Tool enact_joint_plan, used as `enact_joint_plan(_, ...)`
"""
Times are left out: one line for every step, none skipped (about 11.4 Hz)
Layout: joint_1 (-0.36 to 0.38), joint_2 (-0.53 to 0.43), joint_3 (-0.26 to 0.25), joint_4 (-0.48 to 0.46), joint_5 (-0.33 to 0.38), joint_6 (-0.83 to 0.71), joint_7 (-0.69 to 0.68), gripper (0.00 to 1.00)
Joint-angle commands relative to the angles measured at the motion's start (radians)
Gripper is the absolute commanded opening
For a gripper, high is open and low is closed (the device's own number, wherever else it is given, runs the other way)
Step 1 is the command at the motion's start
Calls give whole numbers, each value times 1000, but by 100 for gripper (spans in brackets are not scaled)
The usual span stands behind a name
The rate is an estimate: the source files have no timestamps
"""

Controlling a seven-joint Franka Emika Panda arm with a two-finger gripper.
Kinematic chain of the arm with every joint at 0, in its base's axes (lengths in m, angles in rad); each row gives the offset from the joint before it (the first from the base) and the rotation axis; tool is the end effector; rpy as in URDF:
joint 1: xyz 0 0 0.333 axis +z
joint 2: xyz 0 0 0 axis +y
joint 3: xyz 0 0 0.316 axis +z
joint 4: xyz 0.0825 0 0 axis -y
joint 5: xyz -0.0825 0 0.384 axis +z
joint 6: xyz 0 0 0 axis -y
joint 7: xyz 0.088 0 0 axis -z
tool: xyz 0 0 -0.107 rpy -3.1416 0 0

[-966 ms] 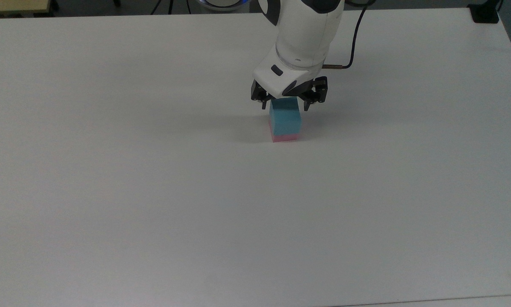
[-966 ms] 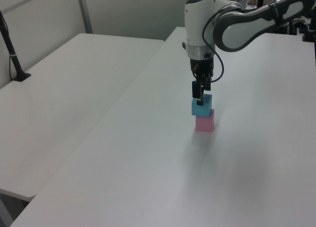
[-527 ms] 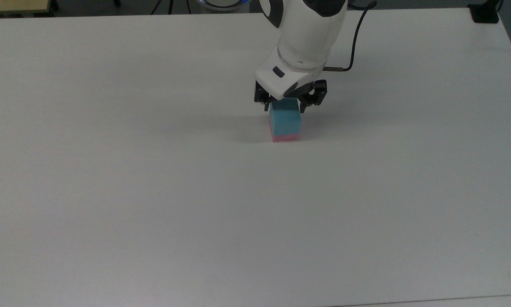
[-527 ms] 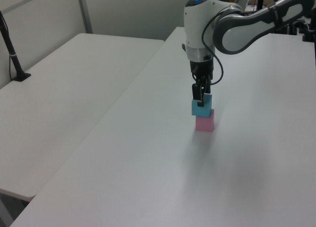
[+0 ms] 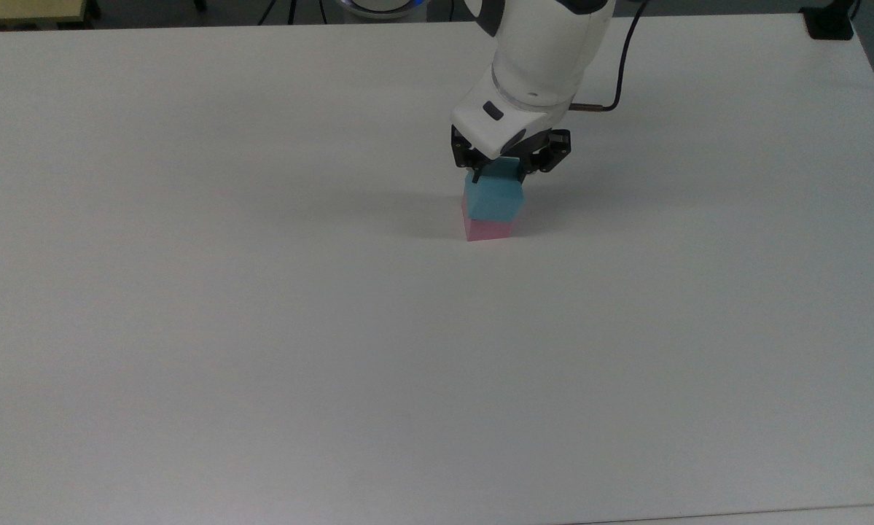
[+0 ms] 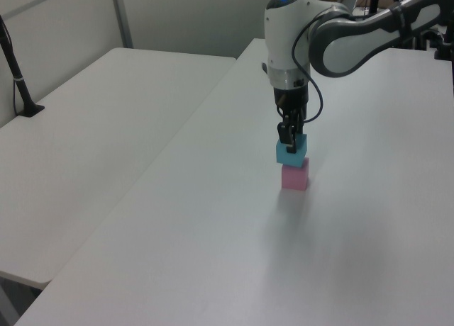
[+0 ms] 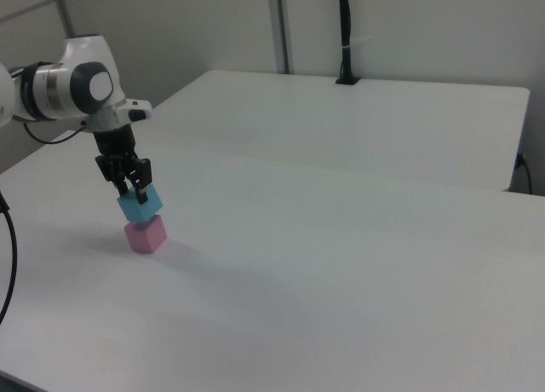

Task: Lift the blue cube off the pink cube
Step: 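Lift the light-blue cube off the pink cube and carry it aside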

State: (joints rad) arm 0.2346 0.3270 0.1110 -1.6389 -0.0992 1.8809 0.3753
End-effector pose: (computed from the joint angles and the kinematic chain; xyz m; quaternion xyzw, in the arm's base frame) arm 0.6111 0.2048 0.4212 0.9987 0.0001 -0.0285 0.0414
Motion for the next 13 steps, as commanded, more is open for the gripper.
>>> enact_joint_plan(-61,-98,1,-16,-16,-97,-68,50)
enact_joint_plan(-95,-130,1,-33,-22,-121,-116,50)
enact_joint_plan(-130,-176,1,-70,-33,-127,-166,50)
enact_joint_plan(-167,-210,1,-100,-33,-129,-183,50)
enact_joint_plan(-190,-236,1,-137,-33,-135,-187,51)
enact_joint_plan(-201,-264,1,-194,-33,-134,-202,51)
enact_joint_plan(-212,-296,1,-266,-33,-128,-234,52)
enact_joint_plan(-242,-321,2,-321,-31,-129,-272,52)
enact_joint_plan(-253,-322,2,-352,-18,-131,-285,51)
enact_joint_plan(-259,-316,2,-380,-16,-120,-288,51)
enact_joint_plan(-264,-312,2,-406,-14,-96,-312,52)
enact_joint_plan(-274,-315,2,-435,-13,-68,-340,52)
enact_joint_plan(-281,-310,2,-450,-13,-46,-351,52)
